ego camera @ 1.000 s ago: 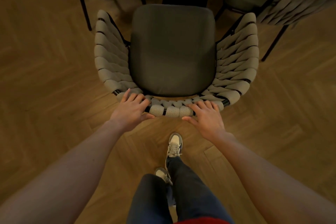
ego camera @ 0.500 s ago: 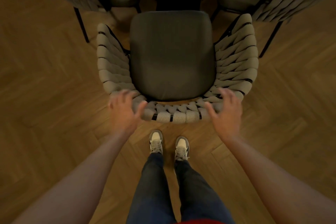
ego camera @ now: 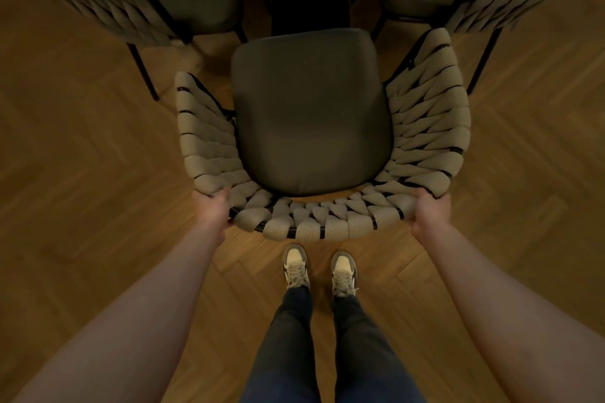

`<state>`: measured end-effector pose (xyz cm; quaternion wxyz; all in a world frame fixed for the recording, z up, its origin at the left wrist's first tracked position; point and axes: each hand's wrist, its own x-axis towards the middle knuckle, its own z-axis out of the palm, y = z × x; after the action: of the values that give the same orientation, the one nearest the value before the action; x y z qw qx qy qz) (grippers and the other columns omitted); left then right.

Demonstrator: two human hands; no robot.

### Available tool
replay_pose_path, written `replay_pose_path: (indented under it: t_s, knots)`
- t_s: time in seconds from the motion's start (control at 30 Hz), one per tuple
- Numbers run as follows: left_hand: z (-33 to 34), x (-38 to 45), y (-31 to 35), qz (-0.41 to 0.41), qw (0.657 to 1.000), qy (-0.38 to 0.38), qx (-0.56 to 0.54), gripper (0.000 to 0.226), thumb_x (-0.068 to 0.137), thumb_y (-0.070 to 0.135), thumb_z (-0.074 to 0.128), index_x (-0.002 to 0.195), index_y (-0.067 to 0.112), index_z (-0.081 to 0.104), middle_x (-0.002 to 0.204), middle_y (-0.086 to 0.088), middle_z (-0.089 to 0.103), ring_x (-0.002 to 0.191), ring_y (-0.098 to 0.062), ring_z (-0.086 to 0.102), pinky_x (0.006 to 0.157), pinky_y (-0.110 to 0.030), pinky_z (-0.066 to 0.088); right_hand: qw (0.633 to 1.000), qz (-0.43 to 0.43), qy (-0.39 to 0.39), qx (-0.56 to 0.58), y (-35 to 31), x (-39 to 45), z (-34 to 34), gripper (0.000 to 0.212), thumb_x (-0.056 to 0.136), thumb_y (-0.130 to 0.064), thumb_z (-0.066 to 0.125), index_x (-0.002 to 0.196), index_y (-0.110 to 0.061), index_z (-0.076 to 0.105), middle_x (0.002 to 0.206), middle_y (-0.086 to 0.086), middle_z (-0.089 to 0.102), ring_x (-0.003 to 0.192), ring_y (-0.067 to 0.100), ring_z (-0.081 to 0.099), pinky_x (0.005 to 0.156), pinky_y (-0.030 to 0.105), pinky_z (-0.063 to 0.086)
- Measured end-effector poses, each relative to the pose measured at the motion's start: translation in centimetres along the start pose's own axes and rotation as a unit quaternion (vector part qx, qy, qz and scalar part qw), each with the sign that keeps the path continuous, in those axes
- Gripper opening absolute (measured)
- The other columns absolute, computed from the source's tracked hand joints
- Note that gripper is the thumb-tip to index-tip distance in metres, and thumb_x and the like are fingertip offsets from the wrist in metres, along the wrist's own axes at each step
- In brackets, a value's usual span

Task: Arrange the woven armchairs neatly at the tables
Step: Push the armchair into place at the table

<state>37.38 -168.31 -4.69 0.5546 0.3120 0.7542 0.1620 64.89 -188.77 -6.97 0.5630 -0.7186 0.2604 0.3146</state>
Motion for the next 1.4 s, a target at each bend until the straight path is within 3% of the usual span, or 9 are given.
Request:
replay_pose_path:
  t_s: [0.23, 0.37, 0.6, 0.9, 1.1, 1.27, 1.4]
  knots:
    - [-0.5, 0.2, -0.3, 0.006, 1.000, -0.003, 0.023, 0.046, 0.100, 0.014, 0.055, 0.141, 0.016, 0.034, 0.122, -0.005, 0.050, 0.105, -0.024, 0.054, 0.079, -0.042, 0.048, 0.999, 0.014, 0.040, -0.022, 2.6, -1.0, -1.7, 0.054, 0.090, -0.011, 0.067, 0.139, -0.015, 0.043, 0.118, 0.004, 0.056, 0.114, 0.029, 0.058, 0.099, 0.053, 0.050]
    - [-0.3, 0.7, 0.0, 0.007, 0.999, 0.009, 0.036, 0.044, 0.099, 0.013, 0.057, 0.138, 0.013, 0.036, 0.127, -0.009, 0.053, 0.103, -0.025, 0.055, 0.081, -0.043, 0.050, 0.998, 0.016, 0.046, -0.030, 2.3, -0.8, -1.3, 0.052, 0.090, -0.011, 0.066, 0.137, -0.015, 0.044, 0.120, 0.006, 0.057, 0.115, 0.030, 0.058, 0.099, 0.053, 0.050]
    - [0.5, 2.1, 2.4, 0.021, 0.999, -0.018, 0.044, 0.046, 0.099, 0.017, 0.058, 0.139, 0.014, 0.036, 0.127, -0.008, 0.053, 0.105, -0.024, 0.056, 0.080, -0.044, 0.052, 0.999, 0.030, 0.012, 0.001, 0.9, 0.2, 0.0, 0.049, 0.092, -0.007, 0.064, 0.135, -0.014, 0.042, 0.121, 0.007, 0.056, 0.116, 0.032, 0.058, 0.099, 0.055, 0.049]
    - [1.8, 3.2, 3.8, 0.020, 0.999, -0.003, 0.050, 0.044, 0.098, 0.017, 0.059, 0.136, 0.013, 0.037, 0.128, -0.010, 0.053, 0.110, -0.028, 0.056, 0.098, -0.054, 0.050, 0.999, 0.052, -0.003, 0.014, -0.2, 1.2, 1.0, 0.048, 0.094, -0.008, 0.063, 0.135, -0.012, 0.040, 0.131, 0.013, 0.055, 0.117, 0.033, 0.058, 0.100, 0.057, 0.049]
    - [2.3, 4.0, 5.1, 0.015, 0.999, 0.002, 0.040, 0.043, 0.099, 0.015, 0.058, 0.136, 0.013, 0.037, 0.119, -0.008, 0.051, 0.105, -0.029, 0.056, 0.085, -0.048, 0.053, 0.998, 0.045, -0.032, 0.030, -1.5, 1.6, 2.3, 0.048, 0.095, -0.005, 0.061, 0.136, -0.014, 0.039, 0.129, 0.010, 0.055, 0.118, 0.032, 0.058, 0.100, 0.057, 0.048]
    - [2.2, 4.2, 5.4, 0.004, 0.999, -0.001, 0.040, 0.042, 0.099, 0.015, 0.058, 0.135, 0.015, 0.037, 0.121, -0.009, 0.052, 0.108, -0.031, 0.058, 0.091, -0.054, 0.053, 0.997, 0.051, -0.034, 0.048, -1.7, 1.3, 2.6, 0.048, 0.096, -0.003, 0.059, 0.137, -0.015, 0.038, 0.124, 0.009, 0.054, 0.114, 0.031, 0.058, 0.100, 0.056, 0.048]
    - [1.8, 4.4, 5.4, 0.002, 0.999, -0.004, 0.050, 0.034, 0.098, 0.017, 0.058, 0.126, 0.017, 0.039, 0.120, -0.010, 0.053, 0.103, -0.030, 0.059, 0.080, -0.048, 0.054, 0.998, 0.038, -0.022, 0.042, -1.3, 1.0, 2.9, 0.051, 0.095, -0.002, 0.059, 0.139, -0.015, 0.038, 0.122, 0.009, 0.054, 0.111, 0.030, 0.058, 0.098, 0.054, 0.050]
